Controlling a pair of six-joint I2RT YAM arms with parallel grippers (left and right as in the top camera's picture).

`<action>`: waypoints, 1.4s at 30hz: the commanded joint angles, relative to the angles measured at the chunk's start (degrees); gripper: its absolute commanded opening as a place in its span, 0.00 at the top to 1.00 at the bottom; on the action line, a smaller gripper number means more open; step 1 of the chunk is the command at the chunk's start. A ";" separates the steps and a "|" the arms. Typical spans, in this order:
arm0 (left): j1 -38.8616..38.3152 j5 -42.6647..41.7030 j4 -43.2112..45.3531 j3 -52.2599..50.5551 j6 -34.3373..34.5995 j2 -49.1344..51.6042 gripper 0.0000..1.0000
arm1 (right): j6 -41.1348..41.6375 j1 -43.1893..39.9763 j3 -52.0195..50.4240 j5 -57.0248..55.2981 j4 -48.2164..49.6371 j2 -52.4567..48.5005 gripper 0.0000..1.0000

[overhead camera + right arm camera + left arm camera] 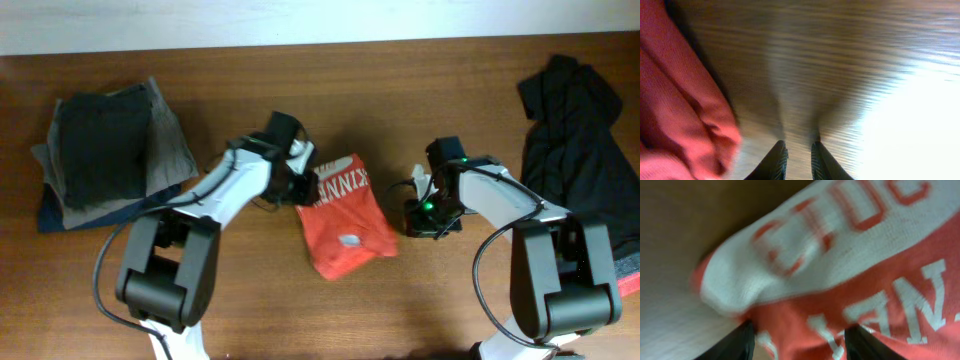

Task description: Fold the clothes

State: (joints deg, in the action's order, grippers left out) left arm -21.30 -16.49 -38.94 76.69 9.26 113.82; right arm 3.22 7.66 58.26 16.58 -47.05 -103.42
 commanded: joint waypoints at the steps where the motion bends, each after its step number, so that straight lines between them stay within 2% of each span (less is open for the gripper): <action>1: 2.84 0.20 4.52 -0.37 0.09 -1.33 0.43 | 0.22 4.33 -0.48 5.09 -0.09 -0.83 0.77; 4: 4.68 0.22 6.45 0.37 0.04 -1.33 0.43 | 3.78 7.80 -0.48 4.50 0.83 -0.83 0.77; 7: 6.71 0.22 3.80 2.82 -1.46 -1.36 0.42 | 5.20 7.91 -0.46 3.67 1.44 -0.83 0.77; 11: 9.38 -0.48 -7.54 9.22 -2.62 -1.57 0.33 | 4.61 6.54 -0.42 0.92 0.94 -0.81 0.73; 15: 9.53 -5.73 -25.31 12.15 -2.47 -1.55 0.22 | 4.52 5.09 -0.37 -0.68 0.87 -0.81 0.72; 18: 8.24 -6.88 -27.93 10.12 -3.08 -1.46 0.21 | 4.52 4.63 -0.37 -0.74 0.96 -0.81 0.72; 21: 6.10 -11.93 -24.09 6.19 -7.74 -1.46 0.18 | 4.52 4.63 -0.37 -0.74 0.76 -0.81 0.72; 24: 4.90 -15.87 -18.05 1.81 -7.54 -1.44 0.18 | 4.52 4.63 -0.39 -0.74 0.37 -0.81 0.72; 28: 4.33 -18.69 -11.28 -4.59 -4.22 -1.44 0.18 | 4.52 4.63 -0.39 -0.74 0.26 -0.81 0.72; 33: 3.15 -19.10 -8.28 -9.79 -0.46 -1.44 0.18 | 4.52 4.63 -0.39 -0.74 0.09 -0.81 0.72; 36: 1.38 -23.19 -5.11 -11.61 0.02 -1.44 0.18 | 4.52 4.63 -0.39 -0.74 0.11 -0.81 0.72; 39: -0.94 -23.80 -0.42 -13.25 2.43 -1.44 0.23 | 4.52 4.63 -0.39 -0.74 -0.13 -0.81 0.72; 41: -1.70 -23.69 1.05 -13.62 3.17 -1.44 0.41 | 4.52 4.63 -0.39 -0.74 -0.37 -0.81 0.71; 42: -1.81 -21.33 1.44 -13.62 3.17 -1.44 0.57 | 4.52 4.63 -0.39 -0.74 -0.55 -0.81 0.72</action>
State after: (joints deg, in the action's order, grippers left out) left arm -22.39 -40.32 -38.20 64.38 11.22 111.74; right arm 7.51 12.73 58.19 17.87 -47.03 -103.72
